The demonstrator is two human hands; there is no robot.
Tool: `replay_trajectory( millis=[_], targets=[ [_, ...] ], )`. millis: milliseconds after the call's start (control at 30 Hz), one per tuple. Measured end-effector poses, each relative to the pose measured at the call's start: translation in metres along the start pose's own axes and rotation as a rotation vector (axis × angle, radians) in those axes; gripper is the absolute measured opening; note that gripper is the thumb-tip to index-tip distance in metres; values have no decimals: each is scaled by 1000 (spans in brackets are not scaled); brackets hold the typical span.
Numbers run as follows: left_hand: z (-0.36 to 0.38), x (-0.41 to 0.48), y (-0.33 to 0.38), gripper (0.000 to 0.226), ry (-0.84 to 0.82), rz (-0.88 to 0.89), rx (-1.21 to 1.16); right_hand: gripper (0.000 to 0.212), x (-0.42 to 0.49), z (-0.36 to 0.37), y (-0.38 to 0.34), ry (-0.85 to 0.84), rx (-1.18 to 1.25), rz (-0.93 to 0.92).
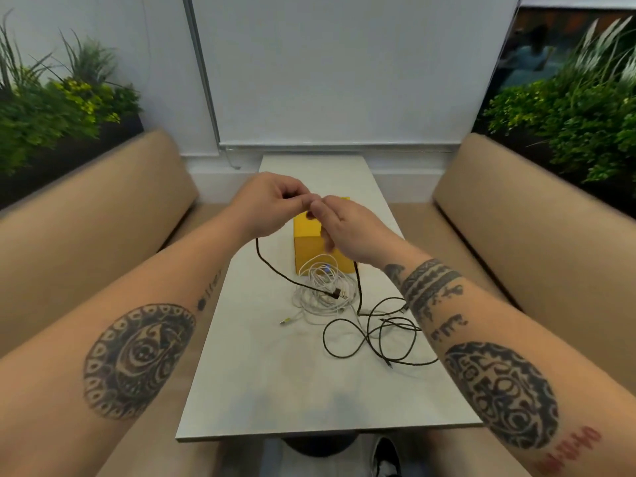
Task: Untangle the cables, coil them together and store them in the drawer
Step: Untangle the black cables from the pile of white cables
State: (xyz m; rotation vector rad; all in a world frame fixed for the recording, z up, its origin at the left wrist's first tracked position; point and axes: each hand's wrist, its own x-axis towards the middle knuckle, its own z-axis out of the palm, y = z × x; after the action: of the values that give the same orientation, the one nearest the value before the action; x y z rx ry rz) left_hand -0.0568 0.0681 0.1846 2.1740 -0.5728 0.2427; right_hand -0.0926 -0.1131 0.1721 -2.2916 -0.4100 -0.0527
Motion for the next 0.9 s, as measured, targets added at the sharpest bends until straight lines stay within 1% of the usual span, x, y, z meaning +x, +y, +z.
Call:
replay_trajectory(
  millis=[67,167,233,333,433,533,600,733,833,900],
  targets=[
    [-11,-3,-6,18,-40,-10,99,38,3,-6,1,94,1,42],
    [-33,-20,-40,25,-74,-110,252,39,0,-35,35,143,-217,94],
    [-40,-34,-65,31,-38,-172,264,36,-6,-48,64,142,-310,118],
    [-37,-56,-99,29,21,-289,218,33,-17,-53,105,139,-404,163],
    [-19,-77,-132,28,-18,-392,218,31,-35,-38,137,65,-467,280],
    [4,-95,-170,27,-46,-518,249,29,-55,-13,162,-7,-525,315],
    [14,-115,-193,30,-59,-611,267,26,-73,0,177,-76,-607,333],
    [39,-147,-208,26,-97,-673,319,27,-111,11,226,-61,-588,525],
    [59,-162,-220,25,-68,-714,344,25,-129,21,246,-74,-604,612],
    [66,-173,-231,24,-34,-768,348,24,-133,30,247,-121,-653,645]
  ],
)
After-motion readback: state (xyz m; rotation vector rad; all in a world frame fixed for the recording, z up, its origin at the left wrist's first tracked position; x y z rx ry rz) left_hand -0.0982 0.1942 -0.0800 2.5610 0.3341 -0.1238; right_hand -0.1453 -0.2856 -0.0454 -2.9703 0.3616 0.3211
